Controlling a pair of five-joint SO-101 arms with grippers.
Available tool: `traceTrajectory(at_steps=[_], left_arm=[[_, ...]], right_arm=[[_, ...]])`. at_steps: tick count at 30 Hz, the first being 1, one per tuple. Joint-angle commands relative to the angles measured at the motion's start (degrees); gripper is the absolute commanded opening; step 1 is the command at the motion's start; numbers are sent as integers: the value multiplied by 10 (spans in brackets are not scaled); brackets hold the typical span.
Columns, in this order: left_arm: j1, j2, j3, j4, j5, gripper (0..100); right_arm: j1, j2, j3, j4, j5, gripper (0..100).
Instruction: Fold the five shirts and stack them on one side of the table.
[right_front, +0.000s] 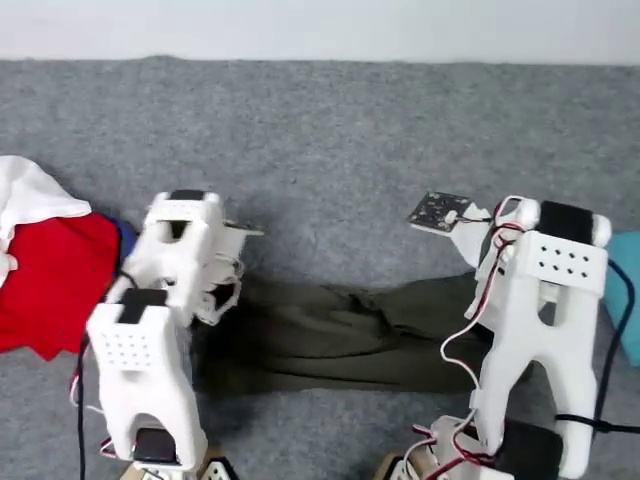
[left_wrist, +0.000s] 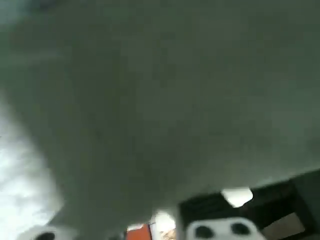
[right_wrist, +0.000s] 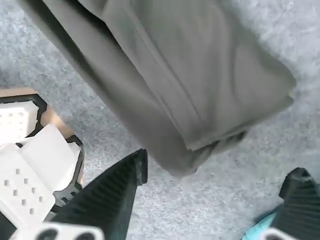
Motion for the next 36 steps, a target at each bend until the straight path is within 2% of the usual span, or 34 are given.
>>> traceTrajectory(at_steps=[1,5,12,17,20,24,27,32,36], left_arm=[[82,13,-18,3,5,12],[104,2,-29,-10,6,13],[18,-41,-108,12,79,13],[-17,-148,-100,13,78,14],[-7,-222,-66,13,42,15],[35,-300,-2,13,-4,16],[89,-338,38,13,-13,16],[244,-341,46,12,13,16],[357,-309,-36,13,46,16]], right_arm=[[35,-17,-3,21,2,415],[106,-17,-3,10,4,415],[252,-17,-3,-56,5,415],[294,-17,-4,-65,29,415],[305,-17,-4,-65,38,415],[310,-17,-4,-67,38,415],[311,-17,-4,-67,37,415],[330,-17,-4,-66,38,415],[378,-17,2,-66,82,415]])
